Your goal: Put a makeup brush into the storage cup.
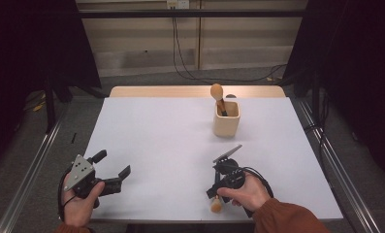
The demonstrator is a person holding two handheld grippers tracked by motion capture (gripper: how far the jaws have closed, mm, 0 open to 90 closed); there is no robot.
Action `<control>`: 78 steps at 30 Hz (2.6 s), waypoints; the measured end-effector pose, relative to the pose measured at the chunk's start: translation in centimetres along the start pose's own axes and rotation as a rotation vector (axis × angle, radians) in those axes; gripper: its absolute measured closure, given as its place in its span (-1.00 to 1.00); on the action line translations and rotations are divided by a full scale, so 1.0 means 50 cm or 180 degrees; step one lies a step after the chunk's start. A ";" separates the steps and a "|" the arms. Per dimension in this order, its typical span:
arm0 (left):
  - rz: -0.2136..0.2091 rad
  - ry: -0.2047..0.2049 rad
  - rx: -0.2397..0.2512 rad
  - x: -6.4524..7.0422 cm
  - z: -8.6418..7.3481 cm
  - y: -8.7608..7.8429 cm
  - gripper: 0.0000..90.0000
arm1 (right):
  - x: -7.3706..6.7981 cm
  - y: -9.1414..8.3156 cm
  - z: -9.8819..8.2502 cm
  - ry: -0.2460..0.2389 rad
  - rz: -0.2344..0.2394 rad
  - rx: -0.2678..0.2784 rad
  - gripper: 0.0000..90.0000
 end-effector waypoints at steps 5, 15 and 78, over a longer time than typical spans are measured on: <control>-0.0003 -0.0001 0.0003 0.000 0.000 0.000 -0.93 | 0.002 0.005 0.003 0.0077 -0.0040 -0.0056 -0.01; -0.0007 0.0010 -0.0002 0.001 0.000 0.000 -0.93 | 0.003 0.006 0.001 -0.0006 -0.0174 -0.0071 0.16; -0.0083 -0.0056 -0.0070 0.003 0.001 0.002 -0.97 | 0.049 -0.089 0.043 -0.0782 0.0285 0.0957 0.67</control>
Point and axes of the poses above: each handheld gripper's, and its own axes: y roughly forward along the jaws, z roughly out of its top, x roughly to its right, the point moved 6 cm from there along y, roughly forward along the jaws, and after that the axes turned 14 degrees about z, right-handed, at the moved point
